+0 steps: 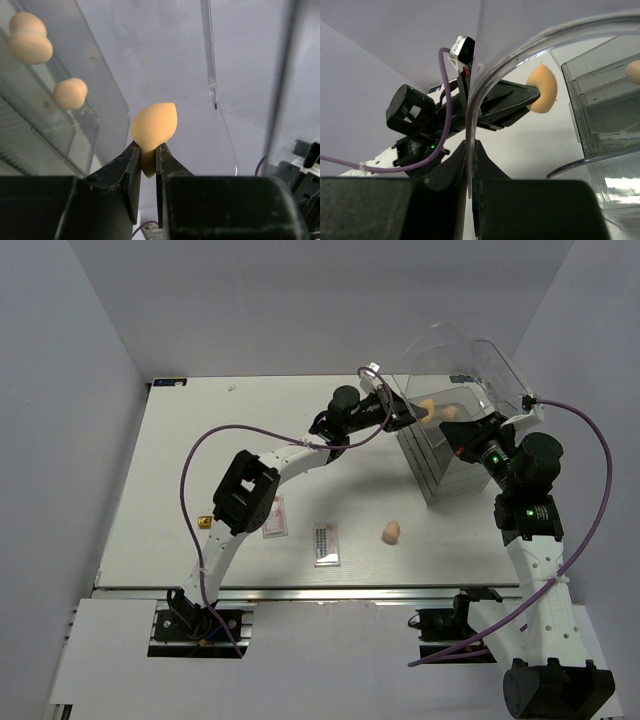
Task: Organize the makeup
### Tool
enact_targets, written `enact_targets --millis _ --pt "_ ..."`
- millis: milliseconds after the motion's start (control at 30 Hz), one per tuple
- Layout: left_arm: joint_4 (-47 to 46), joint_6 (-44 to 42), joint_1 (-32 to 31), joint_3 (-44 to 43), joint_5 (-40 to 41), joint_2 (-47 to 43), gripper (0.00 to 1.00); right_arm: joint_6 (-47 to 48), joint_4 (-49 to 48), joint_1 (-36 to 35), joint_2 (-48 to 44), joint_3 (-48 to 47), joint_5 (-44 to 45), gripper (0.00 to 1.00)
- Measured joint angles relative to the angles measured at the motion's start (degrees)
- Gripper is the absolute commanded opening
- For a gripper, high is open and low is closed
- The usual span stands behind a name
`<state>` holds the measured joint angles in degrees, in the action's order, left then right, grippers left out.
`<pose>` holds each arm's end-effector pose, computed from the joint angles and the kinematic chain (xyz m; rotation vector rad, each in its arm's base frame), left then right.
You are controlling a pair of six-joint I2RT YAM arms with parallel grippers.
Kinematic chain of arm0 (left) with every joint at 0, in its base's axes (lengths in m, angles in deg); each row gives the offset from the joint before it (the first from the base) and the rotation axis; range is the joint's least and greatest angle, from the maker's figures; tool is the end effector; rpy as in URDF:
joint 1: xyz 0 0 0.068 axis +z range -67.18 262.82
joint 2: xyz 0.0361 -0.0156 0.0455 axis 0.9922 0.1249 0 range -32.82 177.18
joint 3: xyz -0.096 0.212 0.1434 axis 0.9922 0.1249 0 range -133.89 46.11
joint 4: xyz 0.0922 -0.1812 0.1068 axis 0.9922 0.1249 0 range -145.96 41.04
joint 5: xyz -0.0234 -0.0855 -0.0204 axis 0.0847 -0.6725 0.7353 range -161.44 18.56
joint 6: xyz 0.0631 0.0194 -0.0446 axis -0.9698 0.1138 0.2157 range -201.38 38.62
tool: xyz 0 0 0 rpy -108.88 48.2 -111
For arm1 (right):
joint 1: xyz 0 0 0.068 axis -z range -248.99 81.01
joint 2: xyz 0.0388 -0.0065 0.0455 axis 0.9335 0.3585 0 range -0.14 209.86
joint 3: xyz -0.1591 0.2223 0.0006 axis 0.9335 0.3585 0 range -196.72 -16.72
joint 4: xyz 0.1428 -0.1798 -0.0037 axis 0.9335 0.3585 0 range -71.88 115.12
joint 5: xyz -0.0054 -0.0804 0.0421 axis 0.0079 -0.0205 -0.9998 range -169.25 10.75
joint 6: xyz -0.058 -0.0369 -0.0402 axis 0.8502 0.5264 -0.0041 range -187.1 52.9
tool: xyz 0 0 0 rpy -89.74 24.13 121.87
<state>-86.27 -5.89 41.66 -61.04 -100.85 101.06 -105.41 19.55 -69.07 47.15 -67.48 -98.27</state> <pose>0.3935 -0.3888 0.2713 -0.0515 1.8986 -1.9097 0.1859 0.0226 0.3854 0.2560 1.5695 0.7817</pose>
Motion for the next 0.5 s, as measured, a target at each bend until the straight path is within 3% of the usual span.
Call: enact_targets --millis 267,500 --pt "-3.0 7.0 -0.8 -4.7 0.7 6.1 0.16 -0.1 0.0 0.0 -0.1 0.0 0.0 0.00" --pt "-0.6 7.7 -2.3 -10.3 3.0 9.2 0.23 0.0 0.0 0.0 -0.1 0.0 0.0 0.00"
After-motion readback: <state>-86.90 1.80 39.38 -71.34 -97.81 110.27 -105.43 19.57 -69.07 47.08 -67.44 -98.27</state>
